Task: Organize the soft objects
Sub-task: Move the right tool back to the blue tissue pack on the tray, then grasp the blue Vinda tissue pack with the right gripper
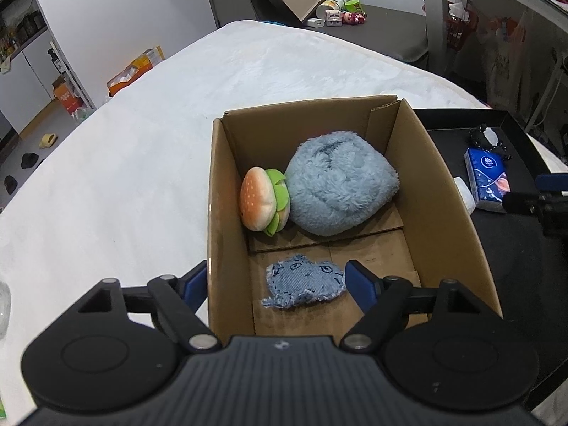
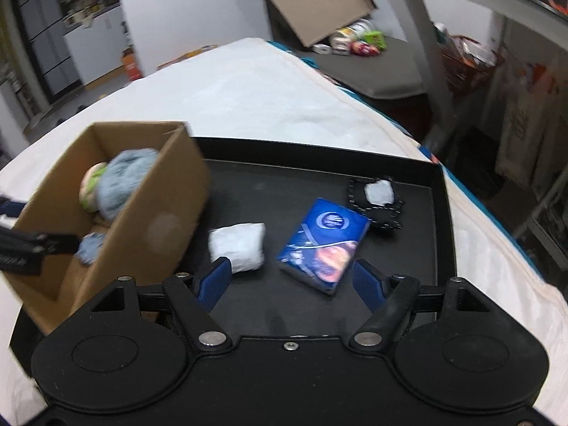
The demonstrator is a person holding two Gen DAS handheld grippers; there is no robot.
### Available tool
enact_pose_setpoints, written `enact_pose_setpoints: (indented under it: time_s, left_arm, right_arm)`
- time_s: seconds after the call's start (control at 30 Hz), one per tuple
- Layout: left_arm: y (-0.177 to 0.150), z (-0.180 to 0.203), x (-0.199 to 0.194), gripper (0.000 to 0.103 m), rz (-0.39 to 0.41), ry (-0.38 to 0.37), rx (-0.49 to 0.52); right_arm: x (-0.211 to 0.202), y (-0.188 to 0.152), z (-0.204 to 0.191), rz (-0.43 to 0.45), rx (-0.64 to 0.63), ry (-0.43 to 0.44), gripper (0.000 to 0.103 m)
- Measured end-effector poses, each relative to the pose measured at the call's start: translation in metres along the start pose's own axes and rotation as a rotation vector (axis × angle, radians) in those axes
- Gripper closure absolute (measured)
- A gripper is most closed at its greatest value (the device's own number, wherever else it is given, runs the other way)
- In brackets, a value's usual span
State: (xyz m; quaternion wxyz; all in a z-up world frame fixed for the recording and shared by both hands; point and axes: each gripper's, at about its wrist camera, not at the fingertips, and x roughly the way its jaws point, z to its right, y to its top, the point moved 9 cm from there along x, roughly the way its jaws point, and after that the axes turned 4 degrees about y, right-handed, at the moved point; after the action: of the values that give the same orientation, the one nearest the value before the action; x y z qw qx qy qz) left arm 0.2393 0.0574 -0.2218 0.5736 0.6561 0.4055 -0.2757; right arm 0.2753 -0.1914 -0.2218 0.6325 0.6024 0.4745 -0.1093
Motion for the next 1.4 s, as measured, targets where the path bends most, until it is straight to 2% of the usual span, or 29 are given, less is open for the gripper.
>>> enact_pose_setpoints:
  time_s: [0.43, 0.83, 0.93, 1.4]
  left_arm:
    - [0.003, 0.002, 0.007, 0.024, -0.013, 0.045, 0.033]
    - [0.004, 0.004, 0.011, 0.024, -0.023, 0.057, 0.036]
    - [0.003, 0.003, 0.01, 0.024, -0.024, 0.05, 0.032]
    - [0.0, -0.002, -0.001, 0.024, -0.007, 0.014, -0.001]
  right_arm:
    - [0.033, 0.003, 0.014, -0.007, 0.083, -0.041, 0.029]
    - [0.059, -0.001, 0.018, -0.072, 0.106, -0.096, 0.03]
    - [0.056, -0.002, 0.018, -0.071, 0.085, -0.123, 0.043]
    - [0.031, -0.011, 0.022, -0.062, 0.086, -0.139, 0.046]
